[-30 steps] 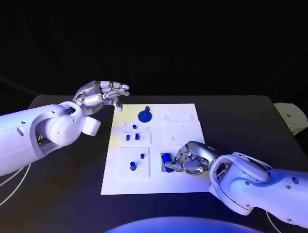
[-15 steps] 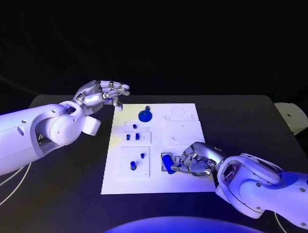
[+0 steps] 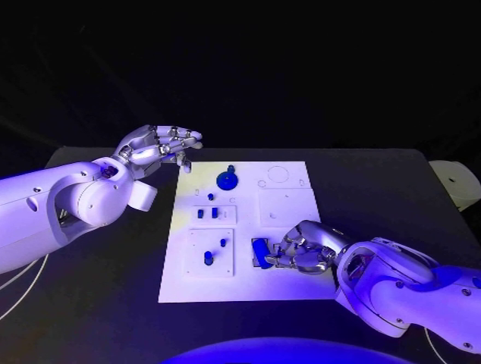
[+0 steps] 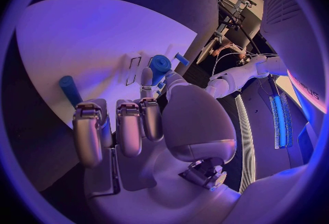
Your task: Assemble the parts on the task board
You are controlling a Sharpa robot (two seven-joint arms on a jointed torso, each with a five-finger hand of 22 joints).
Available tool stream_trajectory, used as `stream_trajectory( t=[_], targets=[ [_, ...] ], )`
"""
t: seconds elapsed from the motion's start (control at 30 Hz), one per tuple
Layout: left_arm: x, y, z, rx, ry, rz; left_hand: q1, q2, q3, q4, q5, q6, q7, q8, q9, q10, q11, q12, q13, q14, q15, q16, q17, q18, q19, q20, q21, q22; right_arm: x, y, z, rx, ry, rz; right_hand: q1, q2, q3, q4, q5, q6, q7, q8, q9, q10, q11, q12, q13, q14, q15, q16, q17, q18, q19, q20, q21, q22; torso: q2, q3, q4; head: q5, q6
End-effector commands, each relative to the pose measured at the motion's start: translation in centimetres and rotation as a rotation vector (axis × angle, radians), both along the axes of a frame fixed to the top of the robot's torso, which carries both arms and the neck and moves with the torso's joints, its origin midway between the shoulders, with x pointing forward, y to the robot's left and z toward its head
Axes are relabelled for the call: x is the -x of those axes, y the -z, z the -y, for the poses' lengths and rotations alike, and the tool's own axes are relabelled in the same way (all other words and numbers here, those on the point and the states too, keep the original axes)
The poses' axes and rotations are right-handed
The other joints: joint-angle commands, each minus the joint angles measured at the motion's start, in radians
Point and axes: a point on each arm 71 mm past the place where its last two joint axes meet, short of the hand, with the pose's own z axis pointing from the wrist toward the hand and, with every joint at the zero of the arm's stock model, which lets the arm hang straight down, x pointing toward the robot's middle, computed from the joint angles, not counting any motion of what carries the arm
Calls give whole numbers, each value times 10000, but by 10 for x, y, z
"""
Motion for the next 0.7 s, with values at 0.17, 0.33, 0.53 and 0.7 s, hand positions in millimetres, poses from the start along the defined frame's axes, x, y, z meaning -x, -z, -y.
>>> stream_trajectory(
  t=[0.17, 0.33, 0.53, 0.7],
  targets=[
    [1, -1, 1, 99, 118, 0, -56, 86, -41, 50, -52, -50, 20, -35, -17, -56, -14, 35, -9, -74, -15, 59, -14, 141, 80, -25, -72, -11, 1, 1, -2, -49, -211, -75, 41, 65, -7, 41, 64, 63, 4, 45, 15, 683, -73, 49, 2076, 1020, -91, 32, 2524, -143, 1046, -62, 53, 2635, -10, 6, -20, 35, -18],
    [1, -1, 1, 99, 123, -4, -56, 86, -41, 50, -52, -50, 20, -35, -17, -56, -14, 35, -9, -74, -15, 59, -14, 141, 80, -25, -72, -11, 1, 0, -4, -174, -223, -57, -23, 56, -69, 49, 43, 86, 0, 67, 22, 687, -78, 54, 2080, 1022, -95, 36, 2535, -143, 1046, -66, 53, 2635, -10, 14, -13, 27, -19],
    [0, -1, 1, 97, 118, -5, -56, 86, -41, 50, -52, -50, 20, -35, -17, -56, -14, 35, -9, -74, -15, 59, -14, 141, 80, -25, -72, -11, 1, -1, -5, -347, -250, 3, -116, 93, -134, 54, 11, 106, -9, 90, 30, 702, -85, 86, 2099, 1020, -100, 32, 2526, -143, 1046, -71, 53, 2635, -19, 16, -16, 13, 10],
    [0, -1, 1, 95, 116, -10, -73, 101, -47, 70, -53, -49, 21, -35, -17, -61, -13, 41, -10, -74, -13, 63, -17, 140, 84, -23, -80, -18, 2, -2, -6, -458, -281, 38, -186, 111, -189, 55, -7, 121, -17, 109, 37, 712, -91, 108, 2111, 1023, -105, 37, 2540, -143, 1046, -75, 53, 2635, -3, 16, -22, 13, 26]
  ],
)
